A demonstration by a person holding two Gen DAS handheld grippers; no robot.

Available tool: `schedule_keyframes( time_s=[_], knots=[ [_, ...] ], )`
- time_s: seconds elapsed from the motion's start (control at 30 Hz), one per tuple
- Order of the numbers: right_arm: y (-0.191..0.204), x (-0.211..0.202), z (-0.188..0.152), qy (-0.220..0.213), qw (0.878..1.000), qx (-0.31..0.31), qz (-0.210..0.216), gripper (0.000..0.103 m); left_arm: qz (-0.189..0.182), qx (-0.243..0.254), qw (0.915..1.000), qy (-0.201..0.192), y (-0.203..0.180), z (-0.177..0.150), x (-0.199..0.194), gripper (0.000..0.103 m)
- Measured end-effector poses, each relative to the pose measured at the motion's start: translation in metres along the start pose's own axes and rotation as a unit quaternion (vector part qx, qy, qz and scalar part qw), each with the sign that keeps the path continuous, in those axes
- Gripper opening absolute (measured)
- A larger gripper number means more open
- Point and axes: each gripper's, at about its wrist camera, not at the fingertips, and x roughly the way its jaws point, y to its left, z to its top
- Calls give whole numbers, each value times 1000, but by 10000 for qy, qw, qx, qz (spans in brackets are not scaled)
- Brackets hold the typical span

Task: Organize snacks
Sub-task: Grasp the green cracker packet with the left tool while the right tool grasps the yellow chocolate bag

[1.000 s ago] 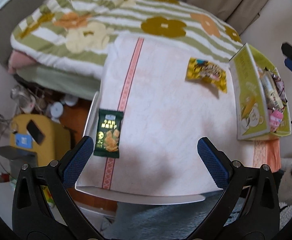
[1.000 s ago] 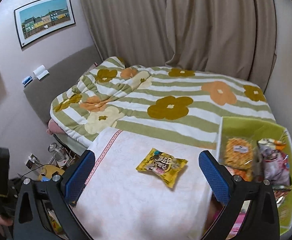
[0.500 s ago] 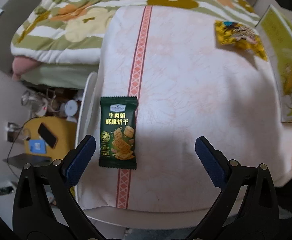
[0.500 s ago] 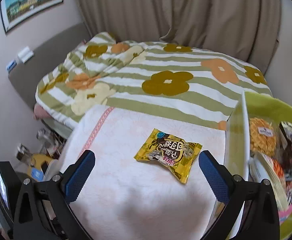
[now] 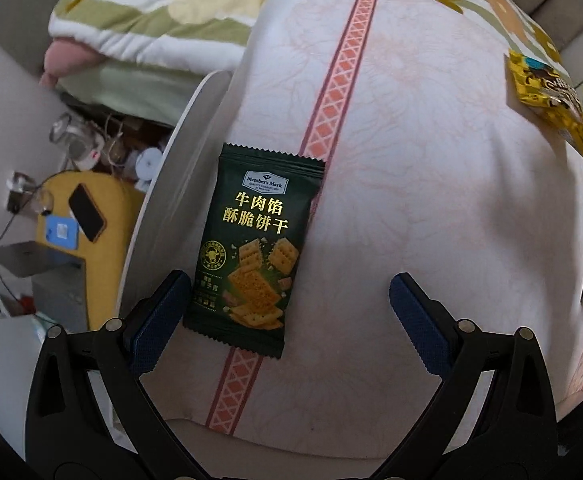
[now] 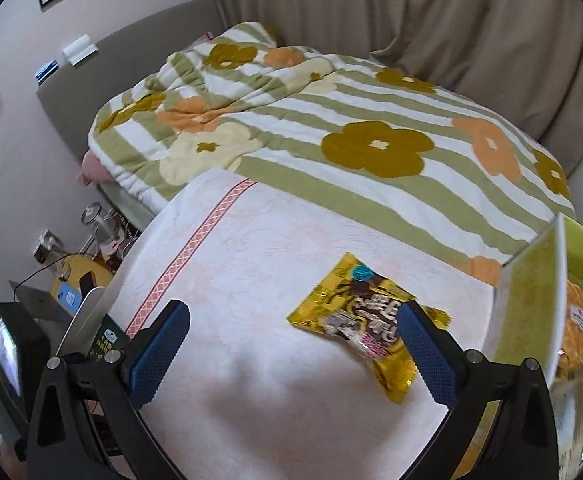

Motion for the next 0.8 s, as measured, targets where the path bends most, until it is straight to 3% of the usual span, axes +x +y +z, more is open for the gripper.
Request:
schedule_keyframes(
  time_s=[0.13, 0.3, 0.4, 0.53, 0.8],
  knots=[
    [1, 5, 3, 109, 9997, -189, 92, 103, -280, 132, 9995, -16, -9, 1, 0, 99],
    [-1, 16, 10, 616, 9925, -1053, 111, 103, -197, -39, 9998, -39, -6, 7, 0, 99],
    [-3, 25, 12, 1014, 9782, -1812, -7, 103, -350, -321, 9989, -49, 4, 12, 1, 97],
    [-13, 40, 11, 1669, 9569, -2367, 207, 103, -275, -331, 9991, -41, 3, 19, 0, 91],
    [-27, 72, 21, 2581, 9246, -2772, 413, 103, -64, -533, 9985, -43, 18, 26, -7, 42]
  ],
)
